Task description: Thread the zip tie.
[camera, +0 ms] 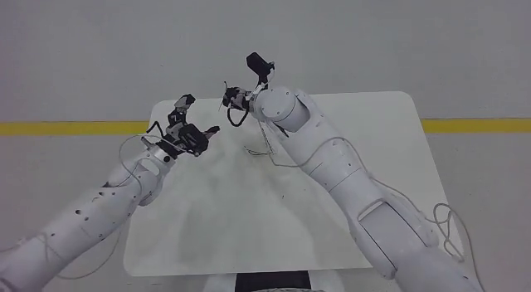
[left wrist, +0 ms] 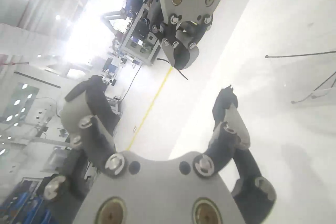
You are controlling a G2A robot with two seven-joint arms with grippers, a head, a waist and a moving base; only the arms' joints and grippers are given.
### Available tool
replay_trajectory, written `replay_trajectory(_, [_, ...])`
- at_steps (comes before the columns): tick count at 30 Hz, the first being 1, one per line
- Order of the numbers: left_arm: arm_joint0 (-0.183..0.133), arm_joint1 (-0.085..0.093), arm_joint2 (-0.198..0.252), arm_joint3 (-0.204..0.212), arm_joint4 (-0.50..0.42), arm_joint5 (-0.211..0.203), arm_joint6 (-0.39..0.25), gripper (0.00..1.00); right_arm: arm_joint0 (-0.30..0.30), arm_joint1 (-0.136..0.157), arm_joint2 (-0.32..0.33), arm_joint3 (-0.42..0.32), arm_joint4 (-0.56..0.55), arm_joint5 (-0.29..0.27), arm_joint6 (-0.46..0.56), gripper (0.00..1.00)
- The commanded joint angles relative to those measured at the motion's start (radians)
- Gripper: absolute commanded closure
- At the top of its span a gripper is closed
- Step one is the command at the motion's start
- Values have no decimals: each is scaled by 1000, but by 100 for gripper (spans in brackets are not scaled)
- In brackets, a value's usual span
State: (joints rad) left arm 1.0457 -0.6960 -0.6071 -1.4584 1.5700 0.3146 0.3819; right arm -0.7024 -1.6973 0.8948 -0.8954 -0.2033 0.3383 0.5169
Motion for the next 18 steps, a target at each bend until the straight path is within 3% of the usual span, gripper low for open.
replay_trajectory(1, [-22,3,30,8,0,17,2,0,-4,1,3,-6,-3,2,-3,100])
replay_trajectory(3, [-43,6,55,17,0,25,0,2,-7,1,4,-10,-8,2,-8,100])
replay_trajectory(4, [-57,8,70,22,0,25,-1,8,-8,1,5,-13,-10,2,-9,100])
replay_trajectory(6, [-75,11,89,31,0,25,-16,34,-8,1,7,-16,-14,2,-8,100])
replay_trajectory(8, [-92,12,111,32,0,25,-23,35,-9,1,7,-20,-21,2,-7,100])
replay_trajectory(12, [-125,17,153,39,0,25,-21,51,-12,1,8,-28,-28,2,-3,100])
replay_trajectory(18, [-157,22,193,40,0,25,-22,56,-20,0,9,-44,-29,2,4,100])
